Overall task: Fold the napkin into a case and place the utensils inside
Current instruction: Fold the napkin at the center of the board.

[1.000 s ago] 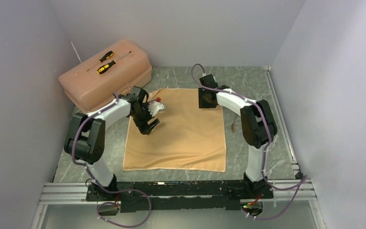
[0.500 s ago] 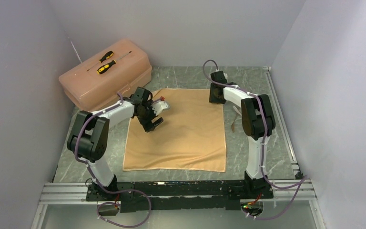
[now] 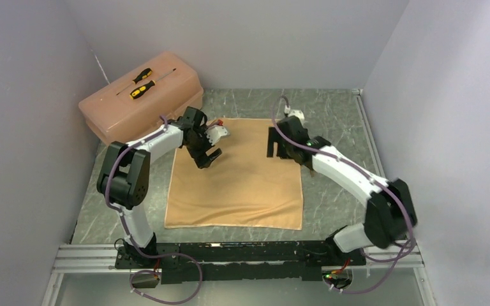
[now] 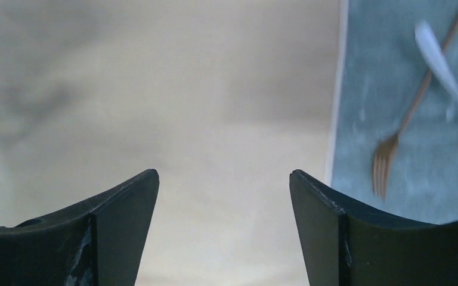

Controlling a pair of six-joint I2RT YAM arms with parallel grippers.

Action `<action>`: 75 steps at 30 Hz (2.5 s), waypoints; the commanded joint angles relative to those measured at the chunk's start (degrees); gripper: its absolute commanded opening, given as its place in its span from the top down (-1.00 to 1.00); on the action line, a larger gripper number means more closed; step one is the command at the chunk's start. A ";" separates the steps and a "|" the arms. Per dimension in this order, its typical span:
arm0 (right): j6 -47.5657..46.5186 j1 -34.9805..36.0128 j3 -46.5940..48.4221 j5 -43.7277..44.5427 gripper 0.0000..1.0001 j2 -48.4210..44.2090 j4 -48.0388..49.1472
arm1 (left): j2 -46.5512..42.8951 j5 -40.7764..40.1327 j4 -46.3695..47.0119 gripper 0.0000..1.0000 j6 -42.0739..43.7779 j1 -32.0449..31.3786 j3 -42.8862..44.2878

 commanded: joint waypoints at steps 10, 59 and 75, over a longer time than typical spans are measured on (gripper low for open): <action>23.75 11.79 -17.76 -1.02 -0.89 -21.74 -29.69 | -20.24 8.22 -35.12 -0.88 19.66 4.89 -8.02; 17.64 14.15 -11.16 9.28 1.00 -15.66 -18.29 | -35.12 10.45 -24.73 -0.89 22.64 -1.86 -29.75; 15.04 9.77 -9.14 7.17 1.00 -15.27 -17.79 | -26.47 1.82 -7.21 0.43 16.71 -6.00 -34.39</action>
